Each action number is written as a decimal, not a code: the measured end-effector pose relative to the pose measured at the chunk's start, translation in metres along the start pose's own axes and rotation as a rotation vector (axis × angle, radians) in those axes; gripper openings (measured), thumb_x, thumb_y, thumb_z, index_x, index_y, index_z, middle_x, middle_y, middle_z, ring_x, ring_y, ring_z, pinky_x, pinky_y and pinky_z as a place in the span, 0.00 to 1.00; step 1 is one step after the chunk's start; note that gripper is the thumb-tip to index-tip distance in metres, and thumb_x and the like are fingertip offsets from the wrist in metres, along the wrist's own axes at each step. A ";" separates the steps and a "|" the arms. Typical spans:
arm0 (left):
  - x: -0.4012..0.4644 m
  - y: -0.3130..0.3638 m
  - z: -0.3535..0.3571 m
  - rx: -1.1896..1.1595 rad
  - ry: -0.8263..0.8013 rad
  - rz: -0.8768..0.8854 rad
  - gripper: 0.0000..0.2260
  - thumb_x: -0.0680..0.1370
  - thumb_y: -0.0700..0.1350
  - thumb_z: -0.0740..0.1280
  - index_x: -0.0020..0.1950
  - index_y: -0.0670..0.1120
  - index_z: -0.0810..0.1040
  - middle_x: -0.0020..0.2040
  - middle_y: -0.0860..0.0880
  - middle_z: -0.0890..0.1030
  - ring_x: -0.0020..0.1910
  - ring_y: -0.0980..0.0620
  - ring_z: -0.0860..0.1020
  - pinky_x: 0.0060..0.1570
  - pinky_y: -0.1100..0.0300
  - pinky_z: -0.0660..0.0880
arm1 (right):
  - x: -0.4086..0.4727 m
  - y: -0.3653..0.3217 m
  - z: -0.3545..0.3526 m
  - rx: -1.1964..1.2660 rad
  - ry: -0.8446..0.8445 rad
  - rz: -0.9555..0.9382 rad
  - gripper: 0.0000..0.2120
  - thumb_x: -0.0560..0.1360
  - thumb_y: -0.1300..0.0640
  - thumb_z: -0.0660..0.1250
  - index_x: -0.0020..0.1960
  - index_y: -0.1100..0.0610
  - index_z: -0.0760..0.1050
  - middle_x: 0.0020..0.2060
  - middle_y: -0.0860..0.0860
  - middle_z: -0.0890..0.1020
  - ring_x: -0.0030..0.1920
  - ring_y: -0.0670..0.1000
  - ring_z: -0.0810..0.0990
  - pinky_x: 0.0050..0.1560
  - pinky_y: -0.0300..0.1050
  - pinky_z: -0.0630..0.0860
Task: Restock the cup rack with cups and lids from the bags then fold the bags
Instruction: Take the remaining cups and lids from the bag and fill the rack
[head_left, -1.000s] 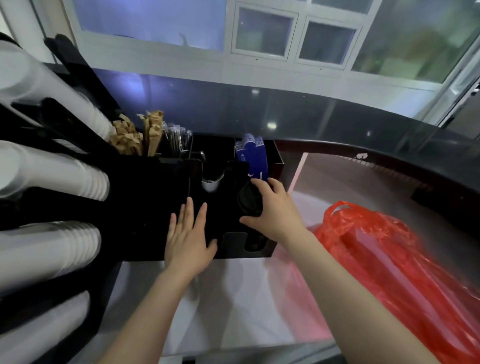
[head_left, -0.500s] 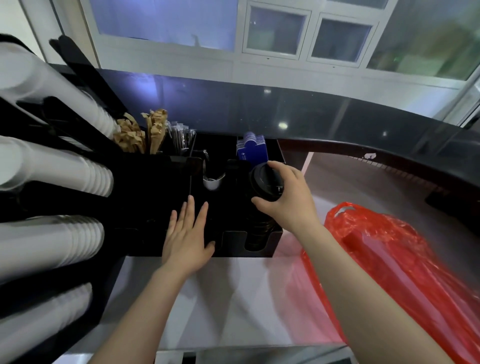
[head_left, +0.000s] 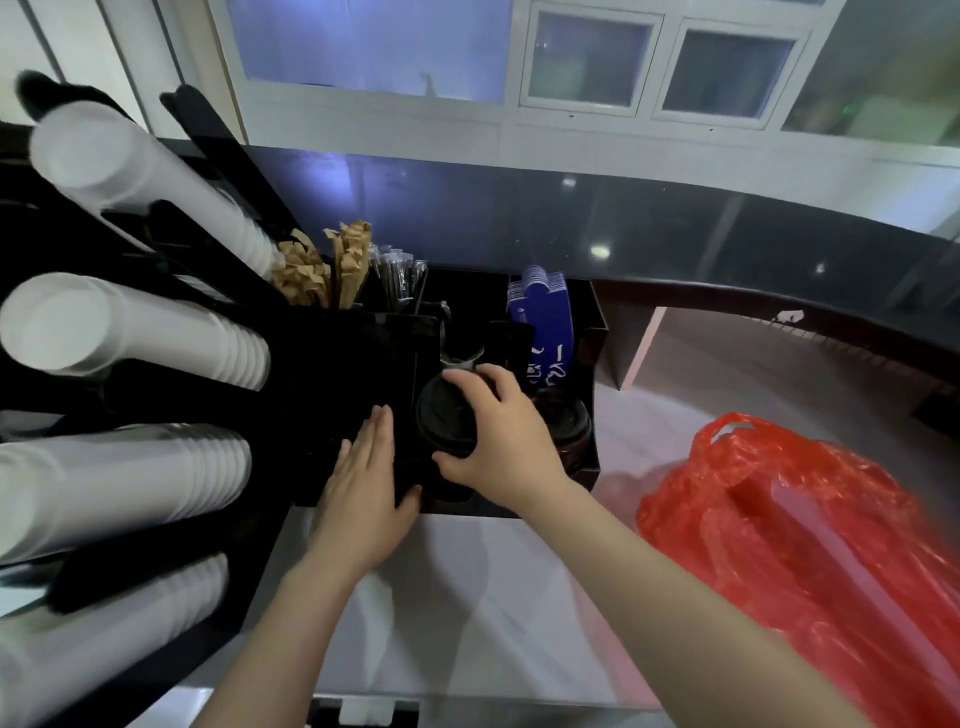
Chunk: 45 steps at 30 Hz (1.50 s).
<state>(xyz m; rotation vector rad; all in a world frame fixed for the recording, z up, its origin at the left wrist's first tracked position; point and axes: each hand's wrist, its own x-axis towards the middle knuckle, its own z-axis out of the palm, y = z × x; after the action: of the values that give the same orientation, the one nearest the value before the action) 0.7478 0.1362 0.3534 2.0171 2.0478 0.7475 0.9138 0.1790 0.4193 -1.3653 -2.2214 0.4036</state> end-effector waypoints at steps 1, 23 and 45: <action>0.000 -0.002 -0.002 0.002 0.004 -0.002 0.42 0.76 0.48 0.67 0.78 0.44 0.40 0.79 0.47 0.47 0.77 0.54 0.46 0.71 0.62 0.37 | 0.001 0.001 0.007 -0.040 -0.024 0.008 0.40 0.65 0.48 0.75 0.72 0.45 0.61 0.70 0.51 0.62 0.65 0.59 0.69 0.62 0.51 0.72; -0.005 0.000 -0.008 -0.065 -0.014 -0.031 0.39 0.77 0.48 0.65 0.78 0.45 0.41 0.79 0.50 0.45 0.74 0.62 0.42 0.67 0.70 0.33 | 0.020 0.005 0.027 -0.300 -0.020 -0.048 0.43 0.68 0.51 0.74 0.77 0.55 0.57 0.71 0.60 0.62 0.65 0.66 0.67 0.71 0.63 0.60; -0.002 -0.008 -0.003 0.074 -0.202 0.101 0.30 0.79 0.51 0.61 0.78 0.52 0.52 0.79 0.53 0.49 0.77 0.54 0.42 0.71 0.59 0.38 | 0.013 0.019 0.058 -0.542 -0.026 -0.061 0.44 0.71 0.44 0.69 0.77 0.61 0.53 0.69 0.68 0.64 0.71 0.67 0.63 0.74 0.62 0.50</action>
<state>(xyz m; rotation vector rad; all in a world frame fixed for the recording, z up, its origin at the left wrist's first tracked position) 0.7395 0.1335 0.3519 2.1514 1.8997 0.4679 0.8912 0.1998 0.3649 -1.5451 -2.4929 -0.2270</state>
